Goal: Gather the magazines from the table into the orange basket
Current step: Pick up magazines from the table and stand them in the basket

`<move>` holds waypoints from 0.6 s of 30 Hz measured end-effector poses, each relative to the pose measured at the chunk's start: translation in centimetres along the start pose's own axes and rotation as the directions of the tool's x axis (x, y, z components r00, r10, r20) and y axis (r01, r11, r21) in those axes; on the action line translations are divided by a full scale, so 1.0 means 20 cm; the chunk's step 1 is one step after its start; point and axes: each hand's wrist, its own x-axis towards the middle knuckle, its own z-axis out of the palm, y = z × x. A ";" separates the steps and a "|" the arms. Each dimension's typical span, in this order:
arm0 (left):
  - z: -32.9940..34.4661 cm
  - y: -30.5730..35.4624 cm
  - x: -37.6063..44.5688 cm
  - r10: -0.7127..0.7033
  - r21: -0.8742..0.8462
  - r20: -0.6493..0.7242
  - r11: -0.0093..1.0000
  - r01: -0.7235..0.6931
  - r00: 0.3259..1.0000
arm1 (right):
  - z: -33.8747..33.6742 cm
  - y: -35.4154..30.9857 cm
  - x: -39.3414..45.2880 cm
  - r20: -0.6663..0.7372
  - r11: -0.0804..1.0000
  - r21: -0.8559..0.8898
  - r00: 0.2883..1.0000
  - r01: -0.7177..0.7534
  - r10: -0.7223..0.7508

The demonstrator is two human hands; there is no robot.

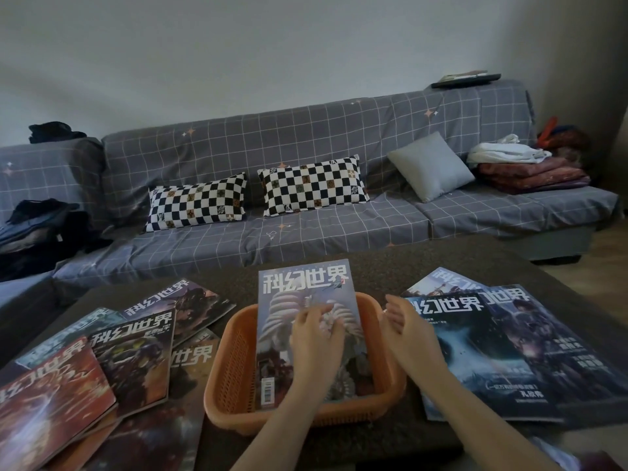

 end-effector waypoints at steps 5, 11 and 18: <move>0.19 0.17 -0.12 0.105 -0.051 0.095 0.994 -0.101 0.990 | -0.22 0.16 -0.08 -0.090 0.995 -0.104 0.996 0.003 -0.013; 0.43 0.33 -0.20 0.159 -0.111 0.279 0.985 -0.132 0.947 | -0.45 0.37 -0.14 -0.183 0.971 -0.213 0.981 -0.111 0.072; 0.70 0.35 -0.21 -0.057 -0.057 0.484 0.994 0.097 0.873 | -0.64 0.59 -0.18 -0.161 0.887 -0.343 0.950 -0.309 0.269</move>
